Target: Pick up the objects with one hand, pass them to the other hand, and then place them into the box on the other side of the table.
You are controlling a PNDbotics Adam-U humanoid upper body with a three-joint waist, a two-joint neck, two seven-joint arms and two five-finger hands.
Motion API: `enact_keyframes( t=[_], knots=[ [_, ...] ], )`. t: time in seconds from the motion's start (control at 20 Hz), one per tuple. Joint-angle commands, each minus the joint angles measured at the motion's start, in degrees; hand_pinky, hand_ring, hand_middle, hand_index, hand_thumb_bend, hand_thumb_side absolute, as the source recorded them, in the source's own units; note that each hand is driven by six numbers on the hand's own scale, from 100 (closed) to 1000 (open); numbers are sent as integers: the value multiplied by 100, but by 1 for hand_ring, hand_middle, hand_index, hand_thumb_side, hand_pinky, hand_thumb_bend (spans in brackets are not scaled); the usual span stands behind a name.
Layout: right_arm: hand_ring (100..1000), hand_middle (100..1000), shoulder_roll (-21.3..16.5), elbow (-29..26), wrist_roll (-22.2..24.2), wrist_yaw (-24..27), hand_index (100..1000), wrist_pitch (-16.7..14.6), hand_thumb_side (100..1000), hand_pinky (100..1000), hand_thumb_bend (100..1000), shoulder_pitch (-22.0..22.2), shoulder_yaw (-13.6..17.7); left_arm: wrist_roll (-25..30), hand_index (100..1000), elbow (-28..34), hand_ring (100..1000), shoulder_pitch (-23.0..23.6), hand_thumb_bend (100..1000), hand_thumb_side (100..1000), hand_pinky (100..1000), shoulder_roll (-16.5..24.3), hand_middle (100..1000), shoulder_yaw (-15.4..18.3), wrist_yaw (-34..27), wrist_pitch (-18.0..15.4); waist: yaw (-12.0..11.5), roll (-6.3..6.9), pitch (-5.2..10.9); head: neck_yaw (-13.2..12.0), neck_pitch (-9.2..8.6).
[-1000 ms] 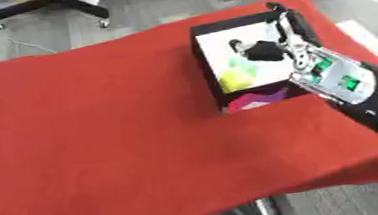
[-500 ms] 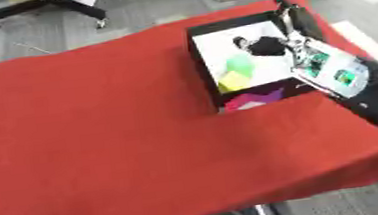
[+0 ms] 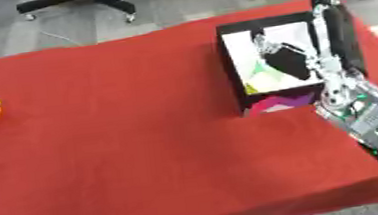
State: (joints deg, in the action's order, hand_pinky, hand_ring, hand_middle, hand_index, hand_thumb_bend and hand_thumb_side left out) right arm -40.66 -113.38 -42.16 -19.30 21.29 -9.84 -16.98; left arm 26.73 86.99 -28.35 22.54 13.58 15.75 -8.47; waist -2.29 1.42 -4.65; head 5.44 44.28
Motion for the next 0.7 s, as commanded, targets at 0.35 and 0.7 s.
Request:
enact_keyframes(
  t=[0.35, 0.7],
  knots=[
    [967, 771, 1648, -121, 231, -1750, 973, -791, 472, 714, 210, 145, -600, -1462, 868, -2815, 756, -1434, 292, 281, 838, 1129, 756, -899, 4166, -1598, 269, 45, 175, -1706, -16],
    [967, 759, 2114, -121, 147, -1680, 973, -720, 460, 705, 190, 211, -928, -2487, 864, -4829, 755, -2208, 412, 344, 845, 847, 754, -849, 6781, -1436, 413, 19, 182, -2064, -16]
  ],
)
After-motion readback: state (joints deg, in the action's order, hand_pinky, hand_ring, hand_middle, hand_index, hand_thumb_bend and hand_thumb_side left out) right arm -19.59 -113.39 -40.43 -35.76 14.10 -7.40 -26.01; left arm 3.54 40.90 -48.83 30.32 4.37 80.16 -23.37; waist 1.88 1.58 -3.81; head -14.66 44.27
